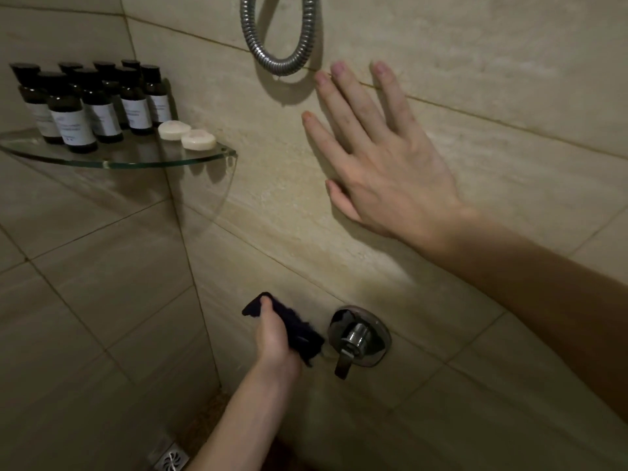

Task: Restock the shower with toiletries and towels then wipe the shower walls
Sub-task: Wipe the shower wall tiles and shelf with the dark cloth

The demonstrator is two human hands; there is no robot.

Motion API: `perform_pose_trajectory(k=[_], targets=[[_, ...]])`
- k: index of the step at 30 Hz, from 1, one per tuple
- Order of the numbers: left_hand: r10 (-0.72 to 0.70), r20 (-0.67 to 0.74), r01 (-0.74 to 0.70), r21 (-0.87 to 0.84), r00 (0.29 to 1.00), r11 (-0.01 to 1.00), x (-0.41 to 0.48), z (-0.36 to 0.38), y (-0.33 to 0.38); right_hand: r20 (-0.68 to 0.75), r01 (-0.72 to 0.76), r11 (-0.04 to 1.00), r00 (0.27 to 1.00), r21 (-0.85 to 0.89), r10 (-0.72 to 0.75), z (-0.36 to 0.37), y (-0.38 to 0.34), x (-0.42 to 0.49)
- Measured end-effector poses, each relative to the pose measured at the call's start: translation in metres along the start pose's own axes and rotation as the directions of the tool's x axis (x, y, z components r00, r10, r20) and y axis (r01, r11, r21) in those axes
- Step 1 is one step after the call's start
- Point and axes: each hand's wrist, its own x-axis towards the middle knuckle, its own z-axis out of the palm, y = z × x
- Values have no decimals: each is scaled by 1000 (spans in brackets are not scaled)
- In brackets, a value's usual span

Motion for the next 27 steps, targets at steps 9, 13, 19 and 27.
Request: perform_pose_trajectory(k=[9,13,19,27], targets=[[-178,-68,190,228,982,955,44,20,-32,-33,-19,999,999,-38,18,3,-2,-1],[-143,-45,148,143,989,978,25,42,-6,-58,-31,999,998,-44,29,6,-5,0],[-150,97,153,-34,984,988,-36,67,44,-47,-40,999,998,17,41,-2,-6,-1],[-9,464,70,-115,886,991,-114,75,110,-144,20,590,976,807,163,-15,-14,-26]])
